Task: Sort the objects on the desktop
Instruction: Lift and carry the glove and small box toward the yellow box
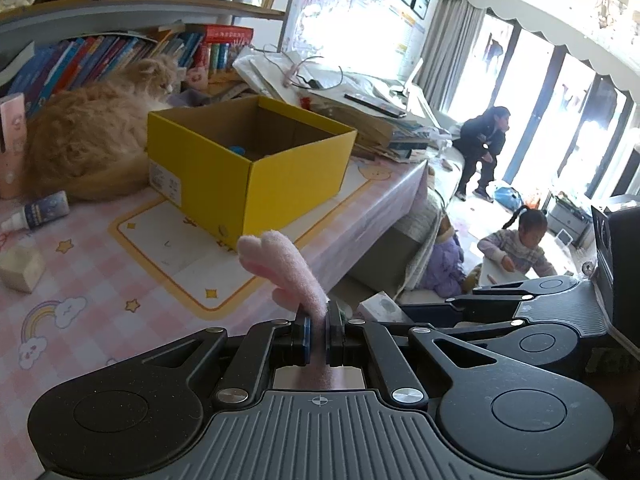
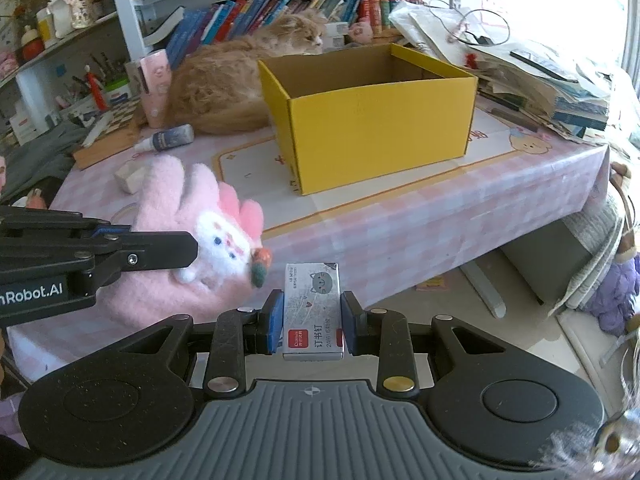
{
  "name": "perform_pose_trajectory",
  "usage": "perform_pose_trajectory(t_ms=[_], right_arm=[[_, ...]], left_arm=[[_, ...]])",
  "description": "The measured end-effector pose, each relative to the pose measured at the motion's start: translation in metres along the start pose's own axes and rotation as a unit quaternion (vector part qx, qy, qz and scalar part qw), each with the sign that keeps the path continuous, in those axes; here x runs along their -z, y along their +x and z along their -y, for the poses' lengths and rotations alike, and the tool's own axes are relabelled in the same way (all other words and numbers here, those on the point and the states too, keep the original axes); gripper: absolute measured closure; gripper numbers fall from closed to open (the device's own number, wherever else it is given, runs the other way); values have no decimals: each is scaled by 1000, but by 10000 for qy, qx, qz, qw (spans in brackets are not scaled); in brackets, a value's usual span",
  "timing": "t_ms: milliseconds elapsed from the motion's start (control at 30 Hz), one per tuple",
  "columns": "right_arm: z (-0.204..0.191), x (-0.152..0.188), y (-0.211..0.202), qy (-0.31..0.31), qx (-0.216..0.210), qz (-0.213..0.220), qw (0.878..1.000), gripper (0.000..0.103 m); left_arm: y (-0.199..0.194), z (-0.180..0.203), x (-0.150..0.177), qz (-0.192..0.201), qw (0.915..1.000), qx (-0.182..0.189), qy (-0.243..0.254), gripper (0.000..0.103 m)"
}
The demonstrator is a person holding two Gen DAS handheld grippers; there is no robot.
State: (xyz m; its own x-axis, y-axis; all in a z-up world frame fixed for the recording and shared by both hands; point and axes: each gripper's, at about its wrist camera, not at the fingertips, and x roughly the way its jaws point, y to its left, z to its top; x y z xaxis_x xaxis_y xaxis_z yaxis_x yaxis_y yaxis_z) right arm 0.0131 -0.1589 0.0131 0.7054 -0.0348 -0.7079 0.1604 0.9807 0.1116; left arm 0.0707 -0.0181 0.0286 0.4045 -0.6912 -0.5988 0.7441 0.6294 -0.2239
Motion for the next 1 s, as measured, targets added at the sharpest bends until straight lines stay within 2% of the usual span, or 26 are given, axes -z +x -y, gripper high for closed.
perform_pose_trajectory(t_ms=[467,767,1000], right_arm=[[14,-10,8,-32,78,-59,9999,76],[32,-16,14,-28,135,-159,9998,76],[48,-25,23,-113,77,-247,9996,76]], left_arm=[[19,0,-12,-24,10000,66,-66,98],[38,11,-20,-94,9997,213,24,98],[56,18,-29,-108,9998,193,-6,98]])
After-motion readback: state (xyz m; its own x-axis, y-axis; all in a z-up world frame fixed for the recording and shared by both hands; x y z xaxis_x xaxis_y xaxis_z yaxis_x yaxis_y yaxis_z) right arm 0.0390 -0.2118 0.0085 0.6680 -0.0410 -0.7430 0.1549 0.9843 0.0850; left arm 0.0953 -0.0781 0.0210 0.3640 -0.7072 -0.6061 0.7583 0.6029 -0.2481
